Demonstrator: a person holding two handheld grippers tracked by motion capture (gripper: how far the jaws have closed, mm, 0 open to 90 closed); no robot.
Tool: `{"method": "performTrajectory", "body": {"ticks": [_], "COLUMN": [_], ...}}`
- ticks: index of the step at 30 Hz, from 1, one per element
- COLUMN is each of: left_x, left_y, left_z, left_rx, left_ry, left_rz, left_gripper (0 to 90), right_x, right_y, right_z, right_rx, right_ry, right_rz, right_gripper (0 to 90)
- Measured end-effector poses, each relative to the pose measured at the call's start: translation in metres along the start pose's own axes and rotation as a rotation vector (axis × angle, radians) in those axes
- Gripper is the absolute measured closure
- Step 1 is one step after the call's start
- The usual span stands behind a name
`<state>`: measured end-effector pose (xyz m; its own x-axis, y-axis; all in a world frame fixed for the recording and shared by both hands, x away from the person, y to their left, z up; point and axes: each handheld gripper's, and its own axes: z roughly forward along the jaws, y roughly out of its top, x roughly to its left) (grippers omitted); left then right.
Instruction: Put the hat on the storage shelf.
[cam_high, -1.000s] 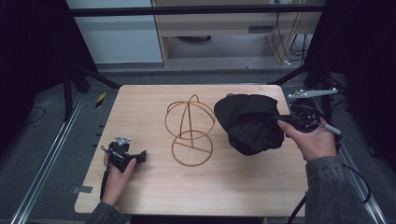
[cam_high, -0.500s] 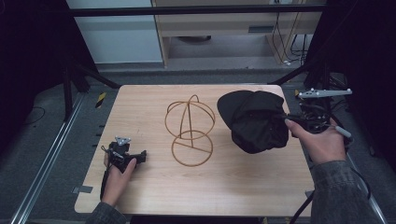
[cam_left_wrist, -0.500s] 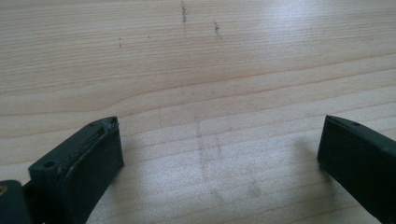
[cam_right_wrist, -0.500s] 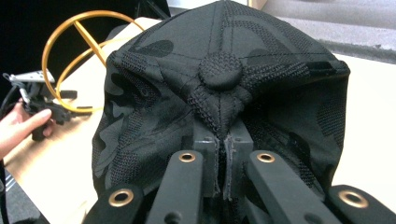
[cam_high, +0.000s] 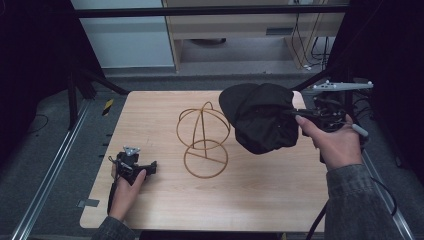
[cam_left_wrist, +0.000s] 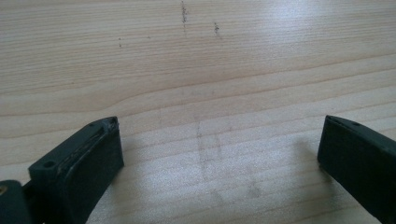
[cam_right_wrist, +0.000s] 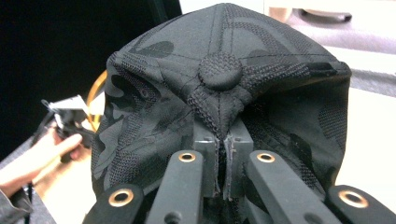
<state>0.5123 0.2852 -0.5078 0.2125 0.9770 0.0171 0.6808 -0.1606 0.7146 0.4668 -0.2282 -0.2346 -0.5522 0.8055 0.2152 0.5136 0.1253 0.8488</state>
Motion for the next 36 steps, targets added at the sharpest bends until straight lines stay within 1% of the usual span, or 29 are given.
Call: {"method": "performTrajectory", "body": {"ticks": [5, 8, 10, 14, 20, 21, 22, 29, 36], "left_x": [0.000, 0.000, 0.000, 0.000, 0.000, 0.000, 0.000, 0.000, 0.000], "left_y": [0.000, 0.000, 0.000, 0.000, 0.000, 0.000, 0.000, 0.000, 0.000], "left_z": [0.000, 0.000, 0.000, 0.000, 0.000, 0.000, 0.000, 0.000, 0.000], "left_rx": [0.003, 0.002, 0.003, 0.003, 0.003, 0.003, 0.004, 0.003, 0.003], "left_ry": [0.000, 0.000, 0.000, 0.000, -0.001, -0.001, 0.000, -0.001, -0.002], "left_rz": [0.001, 0.000, 0.001, 0.001, 0.001, 0.001, 0.001, 0.001, 0.002], "left_gripper": [0.0, 0.0, 0.0, 0.0, 0.0, 0.0, 0.0, 0.0, 0.0], "right_x": [0.015, 0.023, 0.026, 0.043, 0.060, 0.060, 0.065, 0.073, 0.074], "right_y": [0.014, 0.023, 0.025, 0.037, 0.045, 0.045, 0.046, 0.044, 0.038], "right_z": [0.007, 0.013, 0.014, 0.032, 0.052, 0.052, 0.057, 0.069, 0.081], "right_rx": [-0.024, -0.027, -0.026, -0.003, 0.018, 0.018, 0.029, 0.064, 0.090], "right_ry": [0.029, 0.043, 0.046, 0.072, 0.104, 0.104, 0.113, 0.129, 0.139], "right_rz": [-0.019, -0.034, -0.041, -0.068, -0.096, -0.096, -0.101, -0.114, -0.115], "right_gripper": [86.8, 86.7, 86.8, 86.7, 86.7, 86.7, 86.7, 86.7, 86.6]}}
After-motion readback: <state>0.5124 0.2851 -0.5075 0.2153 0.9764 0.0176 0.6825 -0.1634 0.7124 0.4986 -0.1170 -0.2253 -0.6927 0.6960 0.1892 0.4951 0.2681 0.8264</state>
